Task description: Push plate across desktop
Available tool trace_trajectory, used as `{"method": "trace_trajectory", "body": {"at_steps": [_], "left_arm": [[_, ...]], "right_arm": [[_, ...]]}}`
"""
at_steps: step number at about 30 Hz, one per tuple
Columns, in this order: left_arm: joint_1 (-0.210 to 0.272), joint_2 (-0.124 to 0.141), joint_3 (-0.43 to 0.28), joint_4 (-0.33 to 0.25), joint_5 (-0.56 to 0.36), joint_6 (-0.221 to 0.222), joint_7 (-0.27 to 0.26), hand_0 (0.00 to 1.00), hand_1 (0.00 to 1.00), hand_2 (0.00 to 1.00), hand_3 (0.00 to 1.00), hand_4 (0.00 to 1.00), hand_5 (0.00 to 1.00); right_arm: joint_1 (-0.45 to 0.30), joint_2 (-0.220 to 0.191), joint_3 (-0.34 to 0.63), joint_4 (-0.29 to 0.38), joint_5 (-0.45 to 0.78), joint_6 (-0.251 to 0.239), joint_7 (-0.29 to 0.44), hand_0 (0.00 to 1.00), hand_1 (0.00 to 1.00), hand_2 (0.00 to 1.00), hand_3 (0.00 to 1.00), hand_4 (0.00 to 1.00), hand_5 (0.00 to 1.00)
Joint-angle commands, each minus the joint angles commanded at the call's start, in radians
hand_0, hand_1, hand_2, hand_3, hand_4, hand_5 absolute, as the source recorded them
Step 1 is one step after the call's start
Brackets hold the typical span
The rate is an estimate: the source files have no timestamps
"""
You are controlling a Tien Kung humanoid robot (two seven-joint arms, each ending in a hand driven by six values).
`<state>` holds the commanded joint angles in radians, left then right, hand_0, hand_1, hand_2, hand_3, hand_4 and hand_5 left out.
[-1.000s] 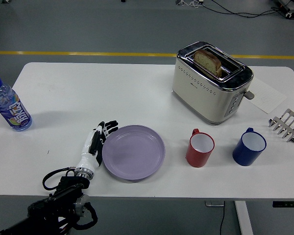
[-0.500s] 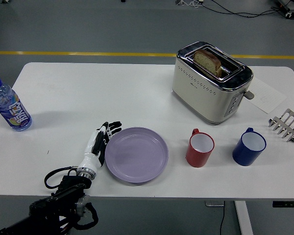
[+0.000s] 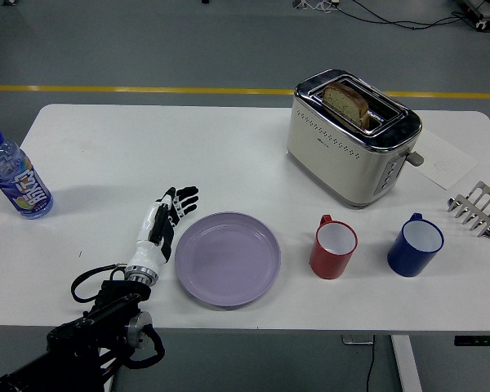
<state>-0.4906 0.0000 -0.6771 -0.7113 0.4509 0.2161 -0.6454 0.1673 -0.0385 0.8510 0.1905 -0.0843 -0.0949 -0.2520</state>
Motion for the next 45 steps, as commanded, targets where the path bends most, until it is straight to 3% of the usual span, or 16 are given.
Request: {"method": "trace_trajectory", "body": {"at_steps": [7,11,13,14,17,23,28,31,38,45], "left_arm": [[-0.005,0.002,-0.127,-0.063,0.084,0.013,0.0,0.756,0.769,0.746,0.62,0.338,0.998],[-0.011,0.086,-0.218,-0.106,0.137,-0.016,0.0,0.754,0.765,0.747,0.623,0.345,0.998],[-0.006,0.12,-0.258,-0.121,0.146,-0.028,0.0,0.754,0.765,0.747,0.623,0.345,0.998],[-0.006,0.125,-0.263,-0.122,0.146,-0.029,0.0,0.754,0.765,0.747,0.623,0.345,0.998],[0.016,0.185,-0.322,-0.151,0.151,-0.04,0.0,0.755,0.763,0.746,0.624,0.349,0.998],[0.063,0.263,-0.394,-0.183,0.172,-0.044,0.0,0.753,0.76,0.743,0.623,0.348,0.998],[0.108,0.303,-0.438,-0.212,0.188,-0.043,0.0,0.754,0.754,0.737,0.622,0.354,0.998],[0.161,0.335,-0.486,-0.252,0.208,-0.042,0.0,0.754,0.754,0.737,0.622,0.354,0.998],[0.253,0.353,-0.583,-0.334,0.236,-0.035,0.0,0.744,0.741,0.726,0.617,0.364,0.998],[0.318,0.34,-0.672,-0.395,0.26,-0.039,0.0,0.713,0.711,0.697,0.61,0.39,0.998]], "right_arm": [[0.003,-0.01,-0.001,-0.007,0.01,0.003,0.012,0.64,0.642,0.698,0.606,0.43,0.261],[0.003,-0.017,0.006,-0.01,0.016,0.002,0.022,0.641,0.642,0.698,0.606,0.431,0.261],[0.002,-0.019,0.017,-0.011,0.006,0.0,0.023,0.641,0.642,0.698,0.606,0.431,0.261],[0.002,-0.02,0.019,-0.011,0.004,0.0,0.023,0.641,0.642,0.698,0.606,0.431,0.261],[0.001,-0.022,0.031,-0.011,-0.002,-0.004,0.026,0.641,0.642,0.698,0.607,0.431,0.261],[-0.001,-0.023,0.05,-0.011,-0.018,-0.009,0.027,0.641,0.642,0.701,0.607,0.432,0.261],[-0.004,-0.023,0.065,-0.011,-0.034,-0.012,0.027,0.642,0.643,0.701,0.607,0.434,0.262],[-0.007,-0.024,0.072,-0.011,-0.042,-0.014,0.027,0.642,0.643,0.701,0.607,0.434,0.262],[-0.01,-0.025,0.071,-0.011,-0.03,-0.015,0.034,0.641,0.644,0.702,0.607,0.434,0.261],[-0.008,-0.027,0.081,-0.011,-0.025,-0.015,0.04,0.64,0.643,0.702,0.607,0.434,0.262]]}}
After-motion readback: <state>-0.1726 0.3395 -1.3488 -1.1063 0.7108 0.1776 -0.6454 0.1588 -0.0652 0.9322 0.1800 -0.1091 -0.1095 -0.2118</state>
